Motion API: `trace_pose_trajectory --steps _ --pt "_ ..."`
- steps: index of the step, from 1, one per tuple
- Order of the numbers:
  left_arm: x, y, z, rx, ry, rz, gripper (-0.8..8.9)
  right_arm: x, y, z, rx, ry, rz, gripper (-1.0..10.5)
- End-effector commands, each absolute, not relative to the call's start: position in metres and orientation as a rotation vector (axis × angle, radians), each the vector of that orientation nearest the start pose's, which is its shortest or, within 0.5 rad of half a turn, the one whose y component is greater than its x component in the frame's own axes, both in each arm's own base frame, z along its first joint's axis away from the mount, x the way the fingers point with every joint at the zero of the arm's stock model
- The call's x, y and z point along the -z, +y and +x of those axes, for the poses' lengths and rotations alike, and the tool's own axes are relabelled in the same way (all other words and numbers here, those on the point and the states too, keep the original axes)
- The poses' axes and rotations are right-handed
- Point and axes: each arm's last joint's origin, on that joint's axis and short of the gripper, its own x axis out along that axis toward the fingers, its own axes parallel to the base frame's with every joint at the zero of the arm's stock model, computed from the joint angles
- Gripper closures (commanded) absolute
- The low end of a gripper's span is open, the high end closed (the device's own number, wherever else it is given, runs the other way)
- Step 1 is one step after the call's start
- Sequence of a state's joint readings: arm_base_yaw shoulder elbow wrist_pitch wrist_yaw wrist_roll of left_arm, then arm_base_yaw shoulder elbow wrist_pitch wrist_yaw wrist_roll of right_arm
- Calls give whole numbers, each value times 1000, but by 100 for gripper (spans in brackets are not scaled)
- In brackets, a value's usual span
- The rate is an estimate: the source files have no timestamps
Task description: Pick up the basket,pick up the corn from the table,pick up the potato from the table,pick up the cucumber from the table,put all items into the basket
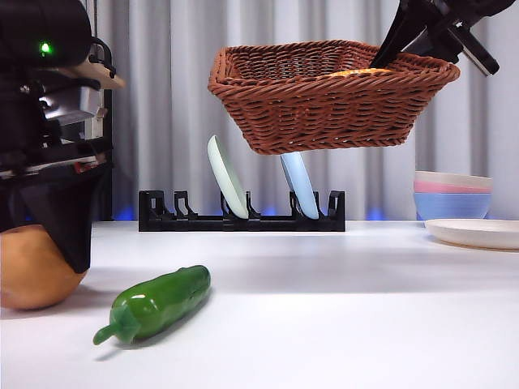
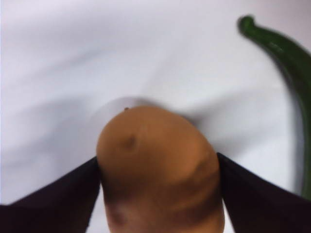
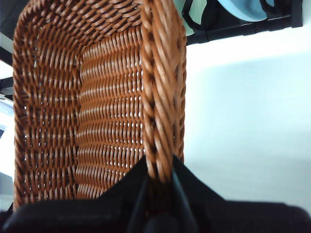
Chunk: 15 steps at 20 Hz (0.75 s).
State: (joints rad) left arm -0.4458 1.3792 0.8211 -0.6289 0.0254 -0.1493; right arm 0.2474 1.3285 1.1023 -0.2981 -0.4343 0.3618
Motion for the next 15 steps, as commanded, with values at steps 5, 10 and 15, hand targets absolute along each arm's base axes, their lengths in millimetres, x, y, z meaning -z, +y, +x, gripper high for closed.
trace_pose_trajectory --steps 5,10,15 --pt "-205 -106 212 505 1238 173 821 -321 81 276 -571 621 394 959" --pt "-259 -103 182 931 1286 116 820 -321 81 276 -573 623 393 959" --pt "-329 -107 158 1313 955 61 820 -320 82 276 -575 630 393 959"
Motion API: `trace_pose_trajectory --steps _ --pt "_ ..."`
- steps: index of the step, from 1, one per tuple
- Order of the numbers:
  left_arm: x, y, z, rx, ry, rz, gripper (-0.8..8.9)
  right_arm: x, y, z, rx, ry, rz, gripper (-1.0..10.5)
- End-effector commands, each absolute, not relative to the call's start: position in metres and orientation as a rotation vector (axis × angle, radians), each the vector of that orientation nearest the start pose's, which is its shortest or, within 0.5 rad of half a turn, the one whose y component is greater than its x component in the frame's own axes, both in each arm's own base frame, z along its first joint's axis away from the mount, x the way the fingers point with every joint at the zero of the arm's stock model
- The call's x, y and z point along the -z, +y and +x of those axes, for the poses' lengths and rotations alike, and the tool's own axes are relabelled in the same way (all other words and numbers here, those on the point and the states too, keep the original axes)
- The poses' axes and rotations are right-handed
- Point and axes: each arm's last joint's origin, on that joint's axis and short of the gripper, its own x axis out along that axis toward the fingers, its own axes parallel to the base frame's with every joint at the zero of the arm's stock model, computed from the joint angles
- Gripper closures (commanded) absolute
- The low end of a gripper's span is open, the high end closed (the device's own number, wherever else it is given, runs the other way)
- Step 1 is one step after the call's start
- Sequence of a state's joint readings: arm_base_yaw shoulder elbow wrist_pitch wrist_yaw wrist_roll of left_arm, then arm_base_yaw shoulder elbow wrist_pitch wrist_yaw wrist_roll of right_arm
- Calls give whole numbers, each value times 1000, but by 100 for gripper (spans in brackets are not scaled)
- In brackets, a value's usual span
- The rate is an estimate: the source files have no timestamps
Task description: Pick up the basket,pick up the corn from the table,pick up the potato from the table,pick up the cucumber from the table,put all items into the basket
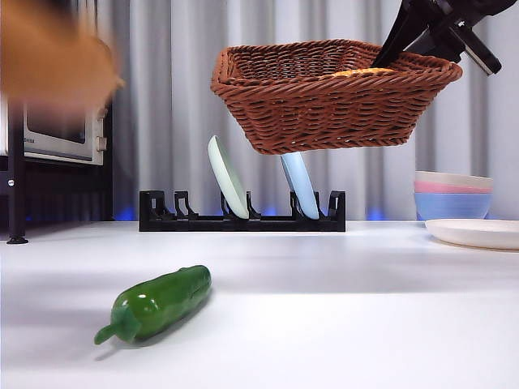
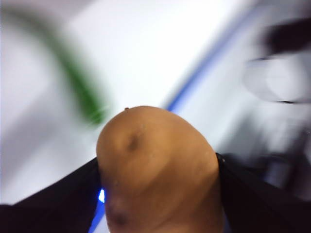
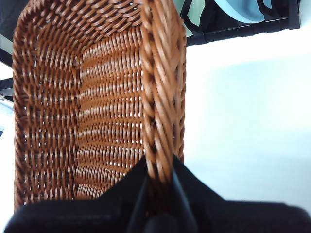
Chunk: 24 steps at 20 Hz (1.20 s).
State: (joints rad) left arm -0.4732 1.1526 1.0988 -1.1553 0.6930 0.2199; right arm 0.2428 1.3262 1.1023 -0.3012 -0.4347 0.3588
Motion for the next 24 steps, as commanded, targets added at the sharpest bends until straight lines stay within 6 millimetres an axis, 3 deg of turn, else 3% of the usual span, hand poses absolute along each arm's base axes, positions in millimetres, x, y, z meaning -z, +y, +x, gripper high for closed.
trace_pose_trajectory --steps 1,5,9,14,21,22,24 --pt "-339 -108 157 1348 872 63 820 -320 83 275 -578 635 392 959" --pt "-373 -118 163 1306 620 34 821 -318 89 272 -591 666 387 959" --pt "-383 -133 180 1028 490 31 821 -316 99 268 -620 688 374 959" --pt "-365 -161 200 810 500 126 821 -316 111 263 -657 698 359 959" --pt "-333 -188 220 746 605 208 797 -316 119 260 -624 694 329 959" --pt "-332 -189 221 740 603 211 682 -316 119 260 -624 695 329 959" --pt "-332 -190 223 724 591 212 325 -315 119 260 -622 700 329 959"
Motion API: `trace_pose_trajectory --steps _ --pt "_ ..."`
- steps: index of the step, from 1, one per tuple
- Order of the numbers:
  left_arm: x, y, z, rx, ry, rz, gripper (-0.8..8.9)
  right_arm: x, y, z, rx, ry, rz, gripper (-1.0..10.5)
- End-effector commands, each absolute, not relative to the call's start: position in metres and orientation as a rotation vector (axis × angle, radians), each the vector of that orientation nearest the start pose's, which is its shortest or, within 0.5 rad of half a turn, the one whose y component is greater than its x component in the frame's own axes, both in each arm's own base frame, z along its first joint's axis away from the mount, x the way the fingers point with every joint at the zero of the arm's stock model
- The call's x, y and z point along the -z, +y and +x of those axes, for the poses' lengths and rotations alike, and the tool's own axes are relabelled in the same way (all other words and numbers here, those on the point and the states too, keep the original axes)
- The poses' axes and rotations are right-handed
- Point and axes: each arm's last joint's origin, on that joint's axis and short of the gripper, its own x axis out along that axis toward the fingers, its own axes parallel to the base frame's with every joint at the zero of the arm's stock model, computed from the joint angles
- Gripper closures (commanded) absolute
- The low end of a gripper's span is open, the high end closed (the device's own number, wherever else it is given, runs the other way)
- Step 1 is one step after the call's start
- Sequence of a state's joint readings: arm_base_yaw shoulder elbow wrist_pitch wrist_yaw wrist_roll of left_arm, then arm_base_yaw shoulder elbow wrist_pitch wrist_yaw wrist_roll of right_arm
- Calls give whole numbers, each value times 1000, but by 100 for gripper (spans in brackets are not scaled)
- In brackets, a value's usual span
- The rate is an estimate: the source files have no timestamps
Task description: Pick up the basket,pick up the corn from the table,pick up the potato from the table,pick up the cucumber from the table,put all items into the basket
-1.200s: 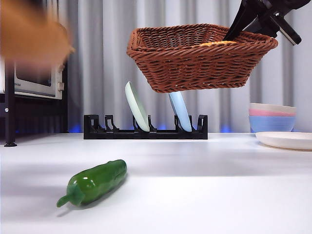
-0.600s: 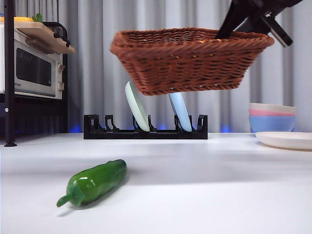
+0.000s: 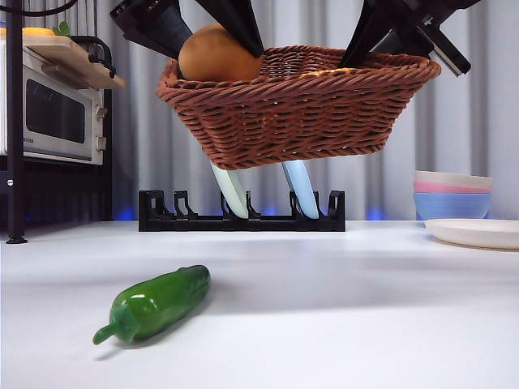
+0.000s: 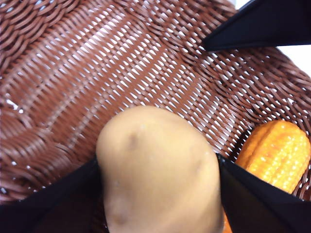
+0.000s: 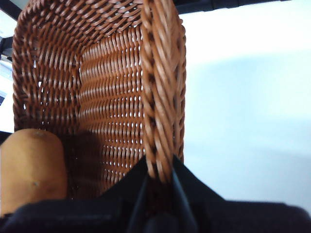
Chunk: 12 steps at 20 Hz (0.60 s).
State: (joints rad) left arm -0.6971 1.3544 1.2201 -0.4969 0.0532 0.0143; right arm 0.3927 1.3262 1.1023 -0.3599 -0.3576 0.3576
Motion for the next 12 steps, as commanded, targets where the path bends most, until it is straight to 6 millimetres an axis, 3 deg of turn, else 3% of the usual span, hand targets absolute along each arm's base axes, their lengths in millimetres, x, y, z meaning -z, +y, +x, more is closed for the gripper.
trace_pose_trajectory --steps 1,7,9,12 --pt "-332 -190 223 723 590 208 304 -315 119 260 -622 700 329 959" --pt "-341 -186 218 721 561 191 306 -315 119 260 -622 701 329 959" --pt "-353 -175 206 723 541 184 306 -315 119 260 -621 700 329 959" --pt "-369 -147 172 719 583 198 306 -315 117 261 -615 697 332 959"
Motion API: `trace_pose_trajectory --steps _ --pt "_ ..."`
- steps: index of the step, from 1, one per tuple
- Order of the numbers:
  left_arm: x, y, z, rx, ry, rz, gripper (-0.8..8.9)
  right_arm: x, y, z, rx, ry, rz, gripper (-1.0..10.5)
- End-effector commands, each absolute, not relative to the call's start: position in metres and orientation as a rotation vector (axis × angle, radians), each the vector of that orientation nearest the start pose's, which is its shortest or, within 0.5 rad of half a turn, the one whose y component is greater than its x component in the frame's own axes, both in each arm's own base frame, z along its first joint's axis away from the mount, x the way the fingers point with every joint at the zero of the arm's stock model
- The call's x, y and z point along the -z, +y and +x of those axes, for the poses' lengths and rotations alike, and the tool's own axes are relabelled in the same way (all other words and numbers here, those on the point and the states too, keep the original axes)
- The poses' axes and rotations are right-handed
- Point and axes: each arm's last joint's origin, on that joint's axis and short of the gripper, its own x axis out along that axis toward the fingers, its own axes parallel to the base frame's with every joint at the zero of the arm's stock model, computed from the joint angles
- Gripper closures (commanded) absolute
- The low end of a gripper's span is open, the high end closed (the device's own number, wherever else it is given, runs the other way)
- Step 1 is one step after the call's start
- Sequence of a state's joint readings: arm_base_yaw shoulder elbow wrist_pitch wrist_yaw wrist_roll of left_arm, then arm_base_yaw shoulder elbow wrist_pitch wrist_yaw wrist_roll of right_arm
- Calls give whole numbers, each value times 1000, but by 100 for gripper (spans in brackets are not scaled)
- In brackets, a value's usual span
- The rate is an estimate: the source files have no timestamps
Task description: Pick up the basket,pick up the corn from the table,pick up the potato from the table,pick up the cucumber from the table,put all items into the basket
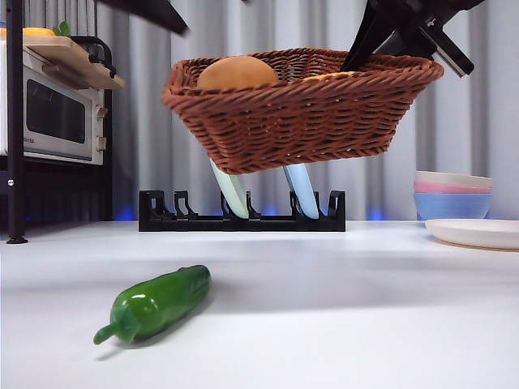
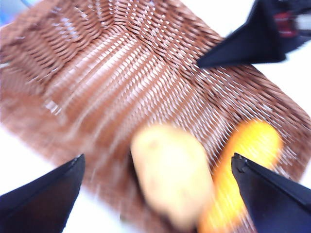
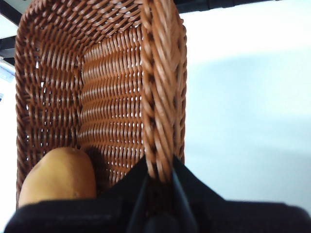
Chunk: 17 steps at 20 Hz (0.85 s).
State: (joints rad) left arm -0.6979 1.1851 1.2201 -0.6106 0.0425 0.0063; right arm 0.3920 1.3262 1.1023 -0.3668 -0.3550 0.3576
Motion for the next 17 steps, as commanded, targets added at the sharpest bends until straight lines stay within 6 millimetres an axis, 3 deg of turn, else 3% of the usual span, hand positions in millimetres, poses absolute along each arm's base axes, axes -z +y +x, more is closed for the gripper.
trace_pose_trajectory --steps 1,4,7,13,17 --pt "-372 -137 160 714 617 207 306 -315 115 262 -608 693 334 959" --pt "-368 -111 129 700 782 217 312 -317 108 266 -585 672 344 959" --pt "-349 -109 119 694 891 206 312 -317 97 270 -551 661 358 959" --pt "-284 -130 123 684 974 148 312 -317 84 274 -507 651 374 959" --pt "-253 -144 135 665 987 122 312 -317 82 275 -501 649 375 959"
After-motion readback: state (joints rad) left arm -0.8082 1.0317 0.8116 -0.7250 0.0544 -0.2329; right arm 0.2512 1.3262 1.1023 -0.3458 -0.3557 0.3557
